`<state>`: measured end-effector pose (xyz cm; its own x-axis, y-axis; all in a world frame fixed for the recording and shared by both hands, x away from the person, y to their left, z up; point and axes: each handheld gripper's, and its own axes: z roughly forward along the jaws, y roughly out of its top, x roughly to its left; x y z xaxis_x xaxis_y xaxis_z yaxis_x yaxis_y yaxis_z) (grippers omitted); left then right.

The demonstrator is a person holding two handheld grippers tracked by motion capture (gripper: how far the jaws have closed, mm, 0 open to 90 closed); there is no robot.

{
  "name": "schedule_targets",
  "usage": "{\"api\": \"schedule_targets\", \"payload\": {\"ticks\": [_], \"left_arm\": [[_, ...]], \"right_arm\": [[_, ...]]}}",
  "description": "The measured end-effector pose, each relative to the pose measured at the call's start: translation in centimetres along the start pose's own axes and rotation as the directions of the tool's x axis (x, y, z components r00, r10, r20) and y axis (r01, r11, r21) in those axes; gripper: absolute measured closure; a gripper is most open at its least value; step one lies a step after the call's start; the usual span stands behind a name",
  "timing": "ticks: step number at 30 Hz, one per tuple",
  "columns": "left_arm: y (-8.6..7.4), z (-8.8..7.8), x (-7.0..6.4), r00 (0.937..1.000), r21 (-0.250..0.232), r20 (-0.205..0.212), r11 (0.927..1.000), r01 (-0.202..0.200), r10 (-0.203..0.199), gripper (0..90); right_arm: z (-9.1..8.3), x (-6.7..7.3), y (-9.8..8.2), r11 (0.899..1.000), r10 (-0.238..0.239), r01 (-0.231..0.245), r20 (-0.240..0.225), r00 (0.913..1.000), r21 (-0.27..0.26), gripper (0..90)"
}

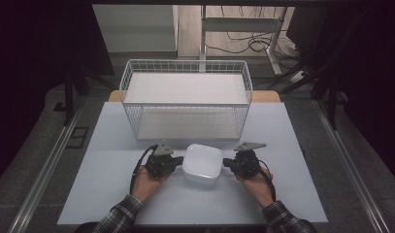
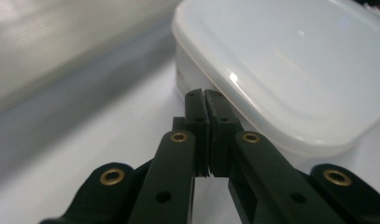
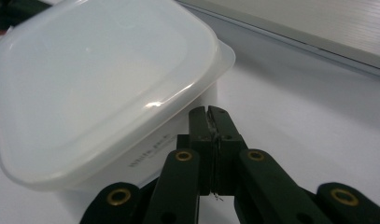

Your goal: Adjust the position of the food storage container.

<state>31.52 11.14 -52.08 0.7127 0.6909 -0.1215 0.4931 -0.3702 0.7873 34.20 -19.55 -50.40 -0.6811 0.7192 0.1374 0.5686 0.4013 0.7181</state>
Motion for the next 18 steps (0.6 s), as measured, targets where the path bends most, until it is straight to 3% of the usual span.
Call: {"api": "schedule_targets", "payload": {"ticks": [3,9,18], "left_arm": [[-0.8,-1.2,-0.8,0.9998,0.011,-0.013,0.9998,0.018,-0.018,87.0],[-1.8,-2.4,-1.1,0.9977,0.009,-0.028,0.9980,0.062,-0.062,87.1],[-1.7,-2.2,-0.2,0.9950,-0.002,-0.041,0.9958,0.092,-0.092,87.5]], "right_arm": [[0.3,0.6,0.1,1.000,-0.007,0.007,-0.024,0.9997,0.002,88.1],[0.6,1.8,0.2,0.999,-0.032,0.032,-0.055,0.9980,-0.002,88.2],[0.7,2.4,0.1,0.999,-0.030,0.031,-0.068,0.9972,0.010,88.3]]}}
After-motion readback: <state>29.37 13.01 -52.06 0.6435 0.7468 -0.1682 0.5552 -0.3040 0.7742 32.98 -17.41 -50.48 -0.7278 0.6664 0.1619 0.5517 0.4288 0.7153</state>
